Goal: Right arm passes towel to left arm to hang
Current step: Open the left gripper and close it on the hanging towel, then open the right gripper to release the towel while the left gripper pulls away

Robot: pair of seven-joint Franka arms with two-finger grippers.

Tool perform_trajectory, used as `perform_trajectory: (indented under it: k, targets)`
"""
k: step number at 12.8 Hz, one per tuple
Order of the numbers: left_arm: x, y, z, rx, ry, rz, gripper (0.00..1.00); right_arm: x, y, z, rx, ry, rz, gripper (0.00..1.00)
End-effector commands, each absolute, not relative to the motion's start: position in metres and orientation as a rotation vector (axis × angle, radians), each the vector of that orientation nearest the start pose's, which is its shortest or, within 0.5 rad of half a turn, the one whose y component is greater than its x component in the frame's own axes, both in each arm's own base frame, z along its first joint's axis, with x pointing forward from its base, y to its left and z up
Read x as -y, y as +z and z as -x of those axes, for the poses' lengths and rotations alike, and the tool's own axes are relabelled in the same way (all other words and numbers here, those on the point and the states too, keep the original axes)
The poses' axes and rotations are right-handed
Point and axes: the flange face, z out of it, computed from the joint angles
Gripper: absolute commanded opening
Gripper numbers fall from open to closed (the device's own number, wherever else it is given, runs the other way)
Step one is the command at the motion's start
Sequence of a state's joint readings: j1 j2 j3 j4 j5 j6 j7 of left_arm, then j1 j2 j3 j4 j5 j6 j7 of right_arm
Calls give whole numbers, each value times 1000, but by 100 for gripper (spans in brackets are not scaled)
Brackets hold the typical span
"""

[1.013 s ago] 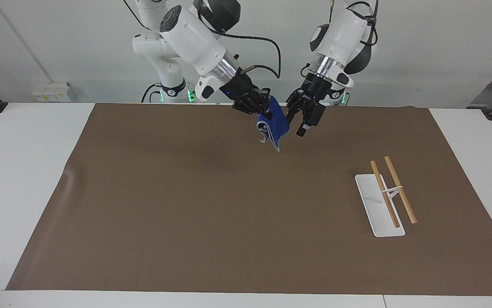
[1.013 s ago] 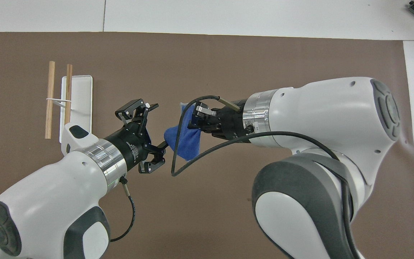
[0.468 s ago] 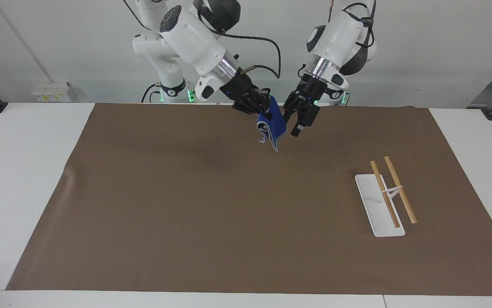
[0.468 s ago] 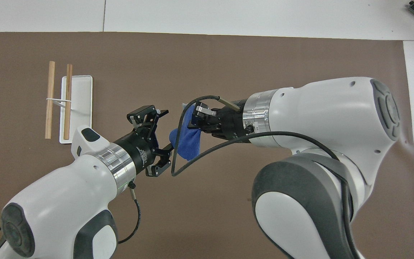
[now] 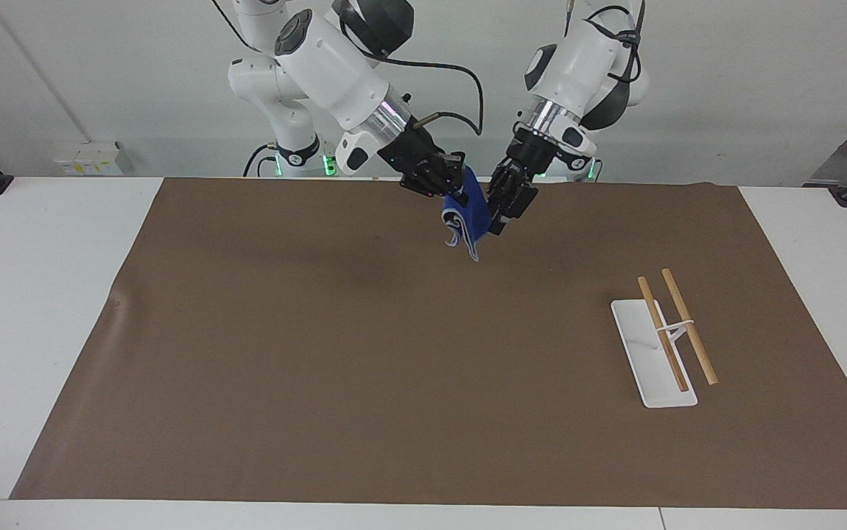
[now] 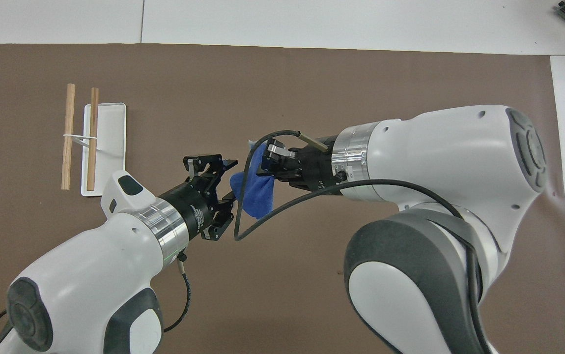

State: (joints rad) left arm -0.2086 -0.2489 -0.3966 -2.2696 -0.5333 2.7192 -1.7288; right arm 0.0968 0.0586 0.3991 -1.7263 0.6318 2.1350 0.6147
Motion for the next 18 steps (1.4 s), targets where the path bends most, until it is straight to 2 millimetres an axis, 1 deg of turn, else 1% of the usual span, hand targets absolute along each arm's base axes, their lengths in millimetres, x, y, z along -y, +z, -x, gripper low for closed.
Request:
perform_trajectory:
  k: [1, 2, 4, 5, 6, 8, 9, 10, 11, 12, 13, 15, 16, 18]
  targets:
    - [295, 524, -428, -1602, 10, -1803, 48, -303, 587, -526, -462, 59, 2390, 6]
    - [295, 523, -427, -1588, 10, -1828, 46, -303, 587, -526, -462, 61, 2391, 6]
    - [296, 520, -423, -1536, 10, -1913, 34, -303, 587, -526, -461, 60, 2391, 7]
    - [297, 518, -422, -1501, 15, -1958, 26, -303, 587, -526, -461, 60, 2391, 8]
    - [297, 517, -423, -1480, 22, -1978, 14, -303, 587, -526, -461, 60, 2391, 10]
    - [296, 514, -423, -1465, 20, -2005, 2, -302, 587, -527, -462, 59, 2391, 10]
    - [295, 513, -423, -1451, 23, -2021, 0, -303, 587, -526, -461, 60, 2391, 10]
    - [295, 513, -424, -1433, 31, -2034, 0, -303, 587, -526, -461, 60, 2391, 14]
    - [294, 514, -425, -1430, 35, -2035, 0, -303, 587, -526, -459, 57, 2392, 30]
    - [294, 514, -425, -1428, 37, -2034, 0, -303, 587, -526, -457, 59, 2396, 35]
    - [292, 514, -426, -1427, 41, -2034, 0, -303, 586, -526, -456, 61, 2405, 38]
    - [286, 517, -433, -1394, 72, -2044, 0, -302, 585, -524, -450, 78, 2416, 50]
    - [279, 516, -440, -1388, 88, -2049, 0, -297, 584, -525, -458, 91, 2424, 58]
    - [264, 514, -449, -1374, 117, -2069, 0, -280, 581, -527, -476, 132, 2466, 81]
